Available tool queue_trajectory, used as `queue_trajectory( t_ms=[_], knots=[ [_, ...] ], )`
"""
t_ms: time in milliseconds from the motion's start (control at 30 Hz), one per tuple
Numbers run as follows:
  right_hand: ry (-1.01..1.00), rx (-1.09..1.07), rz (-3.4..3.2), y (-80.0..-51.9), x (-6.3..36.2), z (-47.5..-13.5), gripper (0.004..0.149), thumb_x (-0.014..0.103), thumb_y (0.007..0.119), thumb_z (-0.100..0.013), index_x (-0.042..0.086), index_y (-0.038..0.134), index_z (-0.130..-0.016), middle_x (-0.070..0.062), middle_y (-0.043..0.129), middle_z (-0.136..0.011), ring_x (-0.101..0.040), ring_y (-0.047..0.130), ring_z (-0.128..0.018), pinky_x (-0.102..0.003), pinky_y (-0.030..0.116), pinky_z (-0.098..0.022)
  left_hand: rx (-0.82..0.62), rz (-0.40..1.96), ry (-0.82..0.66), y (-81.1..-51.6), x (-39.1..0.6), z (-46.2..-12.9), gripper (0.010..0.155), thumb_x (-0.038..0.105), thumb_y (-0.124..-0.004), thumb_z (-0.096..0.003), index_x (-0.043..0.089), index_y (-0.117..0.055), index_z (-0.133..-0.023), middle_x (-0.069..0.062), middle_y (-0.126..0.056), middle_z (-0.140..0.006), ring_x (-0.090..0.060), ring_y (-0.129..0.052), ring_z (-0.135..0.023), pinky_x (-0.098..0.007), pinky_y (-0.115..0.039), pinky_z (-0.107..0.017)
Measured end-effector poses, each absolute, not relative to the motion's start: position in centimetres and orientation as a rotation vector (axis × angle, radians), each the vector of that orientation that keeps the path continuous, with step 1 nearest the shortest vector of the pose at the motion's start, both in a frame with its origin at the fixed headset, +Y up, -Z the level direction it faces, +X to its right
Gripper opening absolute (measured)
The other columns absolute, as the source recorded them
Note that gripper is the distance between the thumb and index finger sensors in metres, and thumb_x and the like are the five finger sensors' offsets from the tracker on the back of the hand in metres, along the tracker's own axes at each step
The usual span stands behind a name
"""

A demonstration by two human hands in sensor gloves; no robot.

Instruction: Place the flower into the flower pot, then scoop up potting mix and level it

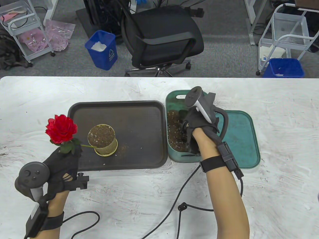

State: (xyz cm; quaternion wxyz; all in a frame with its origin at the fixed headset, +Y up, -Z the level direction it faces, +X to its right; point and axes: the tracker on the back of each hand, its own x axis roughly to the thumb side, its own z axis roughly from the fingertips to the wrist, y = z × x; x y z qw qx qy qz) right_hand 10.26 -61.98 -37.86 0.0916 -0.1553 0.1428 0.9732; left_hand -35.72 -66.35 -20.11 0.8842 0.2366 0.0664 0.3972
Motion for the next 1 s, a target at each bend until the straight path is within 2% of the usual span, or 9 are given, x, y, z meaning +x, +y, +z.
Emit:
queue_trajectory(
  t_ms=[333,567,733,1000],
  knots=[
    [0.646,-0.459,2.772,-65.1,10.7,-40.2,0.052,0.029,0.082,-0.042,0.007,0.075,-0.089,-0.017,0.097,-0.068,-0.031,0.106,-0.033,-0.043,0.094,-0.019,0.491,0.828,0.148,-66.4,-35.9,-20.2,0.042,0.047,-0.092,-0.0410,0.021,-0.099,-0.074,0.005,-0.107,-0.057,-0.020,-0.116,-0.035,-0.036,-0.096,-0.034],
    [0.934,-0.442,2.422,-67.0,11.6,-40.4,0.053,0.029,0.075,-0.043,0.001,0.071,-0.088,-0.018,0.096,-0.065,-0.028,0.106,-0.030,-0.039,0.094,-0.016,0.485,0.835,0.144,-66.4,-35.9,-20.2,0.042,0.047,-0.092,-0.0410,0.021,-0.099,-0.074,0.005,-0.107,-0.057,-0.019,-0.116,-0.035,-0.036,-0.096,-0.034],
    [0.985,-0.438,2.204,-67.4,12.3,-39.7,0.054,0.029,0.073,-0.044,-0.002,0.069,-0.088,-0.019,0.095,-0.065,-0.027,0.107,-0.029,-0.037,0.095,-0.015,0.484,0.838,0.142,-66.3,-35.9,-20.3,0.042,0.047,-0.092,-0.0411,0.021,-0.099,-0.074,0.004,-0.107,-0.057,-0.020,-0.116,-0.035,-0.036,-0.096,-0.034],
    [0.853,-0.475,1.956,-66.7,14.4,-37.0,0.054,0.029,0.071,-0.044,-0.002,0.067,-0.089,-0.019,0.094,-0.066,-0.026,0.109,-0.030,-0.036,0.098,-0.014,0.484,0.835,0.135,-66.3,-35.9,-20.3,0.042,0.047,-0.092,-0.0411,0.021,-0.099,-0.074,0.005,-0.107,-0.057,-0.020,-0.116,-0.035,-0.036,-0.096,-0.034]
  ],
)
